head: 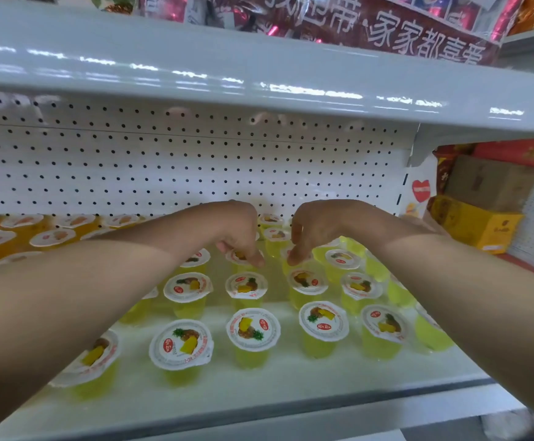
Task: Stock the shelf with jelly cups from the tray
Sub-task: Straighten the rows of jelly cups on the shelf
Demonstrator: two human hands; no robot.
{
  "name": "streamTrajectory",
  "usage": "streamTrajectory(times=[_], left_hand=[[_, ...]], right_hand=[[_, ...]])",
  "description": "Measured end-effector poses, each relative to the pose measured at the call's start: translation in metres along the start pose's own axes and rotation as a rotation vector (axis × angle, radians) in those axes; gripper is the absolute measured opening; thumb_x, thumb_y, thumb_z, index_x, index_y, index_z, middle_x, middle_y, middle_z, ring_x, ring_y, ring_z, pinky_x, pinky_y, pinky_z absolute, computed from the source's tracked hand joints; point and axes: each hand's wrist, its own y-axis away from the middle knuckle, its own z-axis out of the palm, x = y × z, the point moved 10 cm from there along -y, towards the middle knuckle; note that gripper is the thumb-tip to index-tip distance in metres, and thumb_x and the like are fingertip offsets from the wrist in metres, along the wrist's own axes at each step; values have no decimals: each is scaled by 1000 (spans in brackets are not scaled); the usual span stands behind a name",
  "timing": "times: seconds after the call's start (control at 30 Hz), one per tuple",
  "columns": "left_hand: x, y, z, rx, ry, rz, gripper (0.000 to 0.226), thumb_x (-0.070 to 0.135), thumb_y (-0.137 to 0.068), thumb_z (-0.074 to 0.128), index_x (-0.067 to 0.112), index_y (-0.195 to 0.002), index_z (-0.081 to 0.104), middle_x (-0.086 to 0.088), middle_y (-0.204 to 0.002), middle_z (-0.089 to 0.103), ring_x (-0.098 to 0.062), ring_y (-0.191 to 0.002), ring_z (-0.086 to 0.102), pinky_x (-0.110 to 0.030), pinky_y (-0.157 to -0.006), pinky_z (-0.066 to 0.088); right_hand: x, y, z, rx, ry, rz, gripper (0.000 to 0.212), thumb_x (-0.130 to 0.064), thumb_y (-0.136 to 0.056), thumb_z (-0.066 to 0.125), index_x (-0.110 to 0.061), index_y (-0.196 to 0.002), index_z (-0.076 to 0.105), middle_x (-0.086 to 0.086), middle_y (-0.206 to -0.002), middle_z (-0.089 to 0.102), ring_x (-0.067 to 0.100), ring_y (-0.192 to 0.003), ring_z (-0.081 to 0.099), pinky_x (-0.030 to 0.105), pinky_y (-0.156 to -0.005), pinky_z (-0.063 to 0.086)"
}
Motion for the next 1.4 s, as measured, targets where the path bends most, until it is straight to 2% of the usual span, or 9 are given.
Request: streamTrajectory(times=[0.07,0.3,0.6,0.73,0.97,1.07,1.2,1.33,1.4], left_hand=[[0,1,1,1,-20,-10,60,47,-70,84,9,-113,67,-3,-99,71,-19,-83,71,-24,-66,53],[2,7,0,21,-5,-19,59,47,-71,83,10,-113,66,-2,-94,70,-18,-82,69,-20,-54,43],[5,7,-1,45,-48,-1,62,50,-73,80,8,-116,67,-7,-106,72,-21,-98,69,-25,-70,48],[7,18,-13,101,-75,15,63,53,-74,77,7,-116,67,-9,-118,68,-24,-104,65,-27,-81,47],[25,40,4,-98,-64,38,53,47,-72,82,9,-106,69,0,-78,62,-15,-66,60,-19,-54,50],[29,45,14,-137,-99,47,54,48,-70,83,11,-107,68,0,-89,66,-14,-70,64,-20,-56,52],[31,50,18,-139,-180,44,65,50,-69,83,11,-117,66,-6,-113,69,-16,-73,68,-22,-62,54],[35,52,19,-127,-124,59,61,43,-72,83,10,-119,64,0,-103,60,-14,-80,62,-16,-52,45],[37,53,19,-123,-117,70,61,42,-73,82,8,-120,64,0,-102,59,-17,-91,63,-18,-56,45]], right_hand=[[-1,0,-1,31,-2,4,58,-53,-68,81,-13,-109,71,4,-115,68,24,-106,64,41,-93,53],[-11,0,-5,100,-55,-46,58,-43,-70,83,-9,-114,66,7,-115,65,24,-103,62,36,-85,52],[-13,1,-2,74,-77,-63,64,-41,-74,81,-14,-127,59,-4,-112,59,19,-105,57,30,-85,48],[-12,12,-12,122,-73,-76,59,-48,-71,81,-18,-119,66,-6,-109,65,19,-103,61,36,-90,53],[-16,42,-2,-23,-25,-103,47,-59,-67,79,-18,-90,77,-8,-98,73,15,-99,65,37,-93,52],[-18,46,8,-73,19,-79,45,-62,-68,78,-19,-82,74,-12,-85,69,9,-86,62,27,-76,49],[-20,47,12,-79,58,-75,48,-56,-70,79,-19,-57,52,-10,-56,46,12,-58,44,28,-58,34],[-23,50,13,-70,61,-78,45,-50,-69,82,-17,-60,53,-5,-59,47,16,-58,45,30,-56,34],[-25,52,11,-60,59,-85,42,-51,-69,82,-14,-84,69,-2,-81,63,18,-77,60,29,-62,43]])
